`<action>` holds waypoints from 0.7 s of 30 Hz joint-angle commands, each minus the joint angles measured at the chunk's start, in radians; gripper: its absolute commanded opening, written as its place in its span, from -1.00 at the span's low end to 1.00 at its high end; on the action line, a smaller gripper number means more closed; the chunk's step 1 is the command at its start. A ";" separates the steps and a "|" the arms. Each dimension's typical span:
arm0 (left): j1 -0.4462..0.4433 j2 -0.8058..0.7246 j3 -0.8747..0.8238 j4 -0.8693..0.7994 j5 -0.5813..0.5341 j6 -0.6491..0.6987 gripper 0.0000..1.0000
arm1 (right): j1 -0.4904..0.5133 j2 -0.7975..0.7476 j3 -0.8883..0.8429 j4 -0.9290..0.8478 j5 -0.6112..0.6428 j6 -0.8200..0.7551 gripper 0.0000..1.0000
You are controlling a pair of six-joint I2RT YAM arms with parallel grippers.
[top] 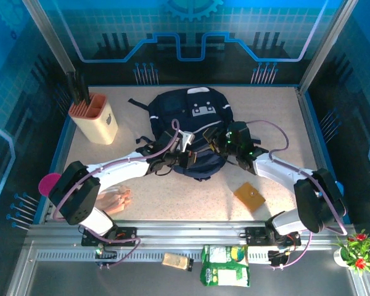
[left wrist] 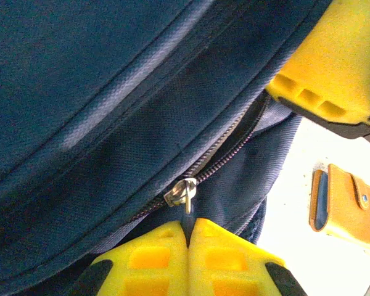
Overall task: Pack the student bag
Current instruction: Unzip the student bag at the top-center of the table.
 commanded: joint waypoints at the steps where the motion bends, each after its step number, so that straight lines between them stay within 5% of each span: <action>1: -0.014 0.008 0.042 0.064 0.038 0.022 -1.00 | 0.014 0.025 0.024 -0.007 0.066 0.031 -0.06; 12: 0.003 -0.042 0.013 -0.050 -0.014 0.094 -1.00 | -0.012 0.025 0.062 -0.034 0.061 -0.030 -0.72; 21: 0.125 -0.151 -0.031 -0.239 0.094 0.265 -1.00 | -0.110 -0.045 0.081 -0.062 -0.035 -0.105 -0.78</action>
